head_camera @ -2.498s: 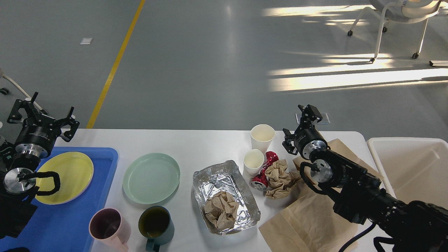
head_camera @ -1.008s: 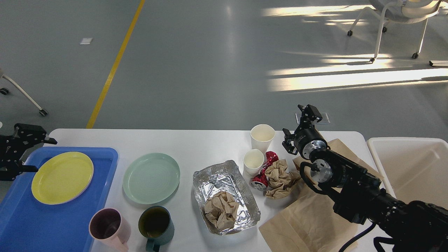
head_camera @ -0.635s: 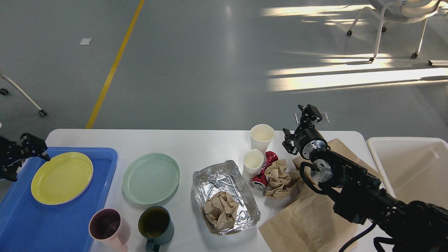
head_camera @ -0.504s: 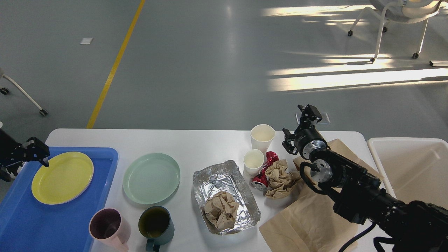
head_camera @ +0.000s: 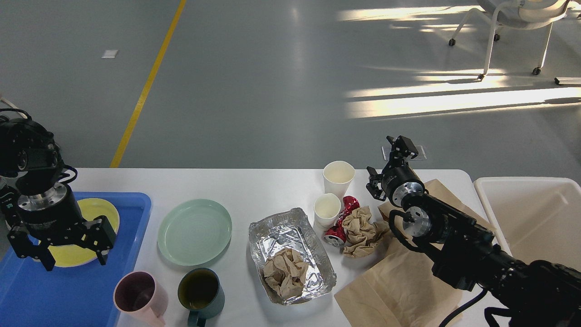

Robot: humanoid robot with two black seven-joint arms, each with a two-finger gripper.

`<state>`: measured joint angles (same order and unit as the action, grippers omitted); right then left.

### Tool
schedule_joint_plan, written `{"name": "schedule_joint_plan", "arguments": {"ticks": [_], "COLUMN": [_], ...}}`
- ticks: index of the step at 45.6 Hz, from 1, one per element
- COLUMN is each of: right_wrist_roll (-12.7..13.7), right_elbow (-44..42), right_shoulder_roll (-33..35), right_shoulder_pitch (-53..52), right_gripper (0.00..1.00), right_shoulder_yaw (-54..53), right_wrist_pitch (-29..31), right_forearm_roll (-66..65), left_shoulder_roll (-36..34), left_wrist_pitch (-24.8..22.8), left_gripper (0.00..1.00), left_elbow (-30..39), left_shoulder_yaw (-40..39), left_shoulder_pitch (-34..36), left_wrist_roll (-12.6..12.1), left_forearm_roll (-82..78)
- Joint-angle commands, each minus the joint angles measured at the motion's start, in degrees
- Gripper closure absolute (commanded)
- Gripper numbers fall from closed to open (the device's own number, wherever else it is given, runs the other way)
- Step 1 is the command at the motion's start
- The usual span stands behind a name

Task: Tidy desktop
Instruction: 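Grasp the dark red cup with the left gripper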

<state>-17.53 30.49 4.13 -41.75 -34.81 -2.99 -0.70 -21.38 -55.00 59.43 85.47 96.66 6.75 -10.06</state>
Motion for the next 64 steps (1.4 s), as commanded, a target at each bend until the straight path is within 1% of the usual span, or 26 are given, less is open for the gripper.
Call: {"name": "schedule_joint_plan", "arguments": {"ticks": [1,11,21,35,42,44,49,55,64], "right_wrist_roll": [0.04,-0.05,0.04,0.04,-0.05,0.04,-0.05,0.04,0.04], "right_elbow": [0.01,0.01,0.01,0.01,0.10,0.01,0.09,0.10,0.01], "right_shoulder_roll": [0.00,0.00,0.00,0.00,0.00,0.00,0.00,0.00,0.00], "right_shoulder_pitch": [0.00,0.00,0.00,0.00,0.00,0.00,0.00,0.00,0.00], "right_gripper": [0.00,0.00,0.00,0.00,0.00,0.00,0.00,0.00,0.00], "right_shoulder_yaw": [0.00,0.00,0.00,0.00,0.00,0.00,0.00,0.00,0.00], "right_wrist_pitch": [0.00,0.00,0.00,0.00,0.00,0.00,0.00,0.00,0.00], "right_forearm_roll": [0.00,0.00,0.00,0.00,0.00,0.00,0.00,0.00,0.00], "left_shoulder_roll": [0.82,1.08,3.10,4.15,5.12,5.30,5.39,5.48,5.83], "left_wrist_pitch": [0.00,0.00,0.00,0.00,0.00,0.00,0.00,0.00,0.00], "left_gripper": [0.04,0.04,0.04,0.04,0.07,0.10,0.23,0.32,0.58], "left_elbow": [0.51,-0.89,-5.37,-6.87,-8.19,-8.45,-10.47,-11.79,-11.79], "left_shoulder_yaw": [-0.74,-0.83,-3.38,-4.87,-4.96,-4.96,-6.28,-7.77,-7.86], "left_shoulder_pitch": [-2.44,-6.13,-10.35,-12.72,-13.78,-14.13,-15.45,-16.68,-16.68], "left_wrist_roll": [-0.07,-0.07,0.01,0.01,0.01,0.01,0.10,0.01,0.10], "left_forearm_roll": [-0.13,-0.05,0.04,0.13,0.57,0.75,0.92,0.92,0.83]}}
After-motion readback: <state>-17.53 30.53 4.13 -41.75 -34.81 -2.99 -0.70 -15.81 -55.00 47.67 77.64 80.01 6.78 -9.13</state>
